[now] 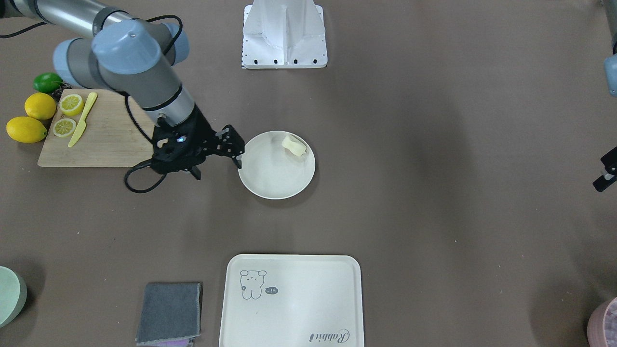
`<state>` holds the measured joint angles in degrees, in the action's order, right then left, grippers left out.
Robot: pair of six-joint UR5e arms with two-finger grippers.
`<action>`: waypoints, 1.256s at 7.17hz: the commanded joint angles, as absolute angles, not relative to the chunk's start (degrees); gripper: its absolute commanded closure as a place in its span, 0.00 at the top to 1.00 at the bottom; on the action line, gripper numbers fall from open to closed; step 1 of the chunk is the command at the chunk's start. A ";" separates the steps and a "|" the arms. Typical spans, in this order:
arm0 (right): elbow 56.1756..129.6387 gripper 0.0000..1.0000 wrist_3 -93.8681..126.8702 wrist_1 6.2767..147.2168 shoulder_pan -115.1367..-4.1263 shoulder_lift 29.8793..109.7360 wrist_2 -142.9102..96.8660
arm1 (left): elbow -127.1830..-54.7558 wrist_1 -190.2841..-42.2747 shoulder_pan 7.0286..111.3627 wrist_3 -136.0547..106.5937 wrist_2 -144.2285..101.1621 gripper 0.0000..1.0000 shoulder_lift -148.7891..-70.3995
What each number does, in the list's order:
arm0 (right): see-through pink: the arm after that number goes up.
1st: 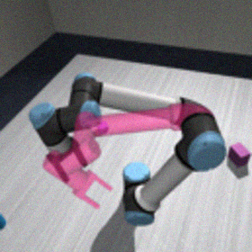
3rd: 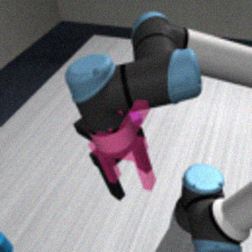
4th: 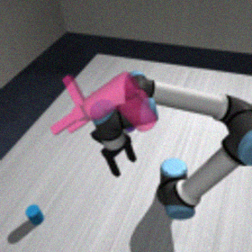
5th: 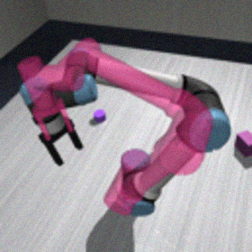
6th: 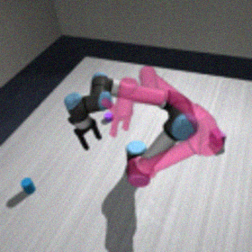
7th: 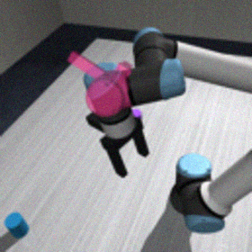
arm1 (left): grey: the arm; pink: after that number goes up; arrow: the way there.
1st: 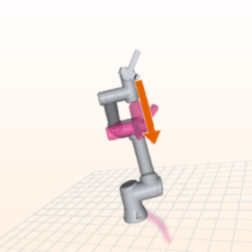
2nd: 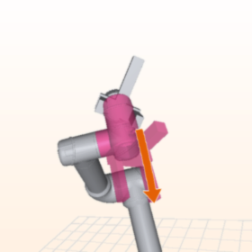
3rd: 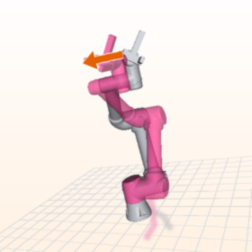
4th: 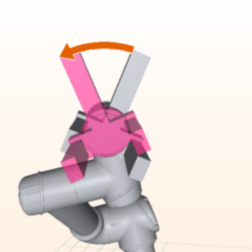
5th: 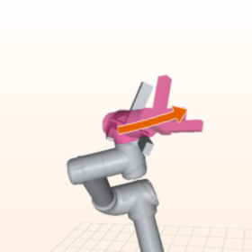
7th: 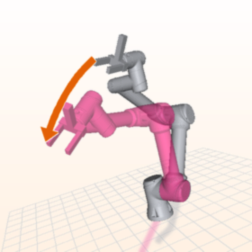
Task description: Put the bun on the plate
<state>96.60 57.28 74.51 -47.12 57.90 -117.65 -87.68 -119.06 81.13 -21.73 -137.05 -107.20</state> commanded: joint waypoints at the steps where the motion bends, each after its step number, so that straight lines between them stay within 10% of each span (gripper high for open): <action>1: 96.42 1.00 41.14 87.03 -60.93 58.88 -127.31 | -85.09 -113.43 83.30 -21.71 -137.20 0.98 -112.03; 9: 94.57 1.00 9.67 89.56 -82.43 72.67 -127.97 | -77.61 -92.40 91.41 -21.80 -136.76 0.98 -116.28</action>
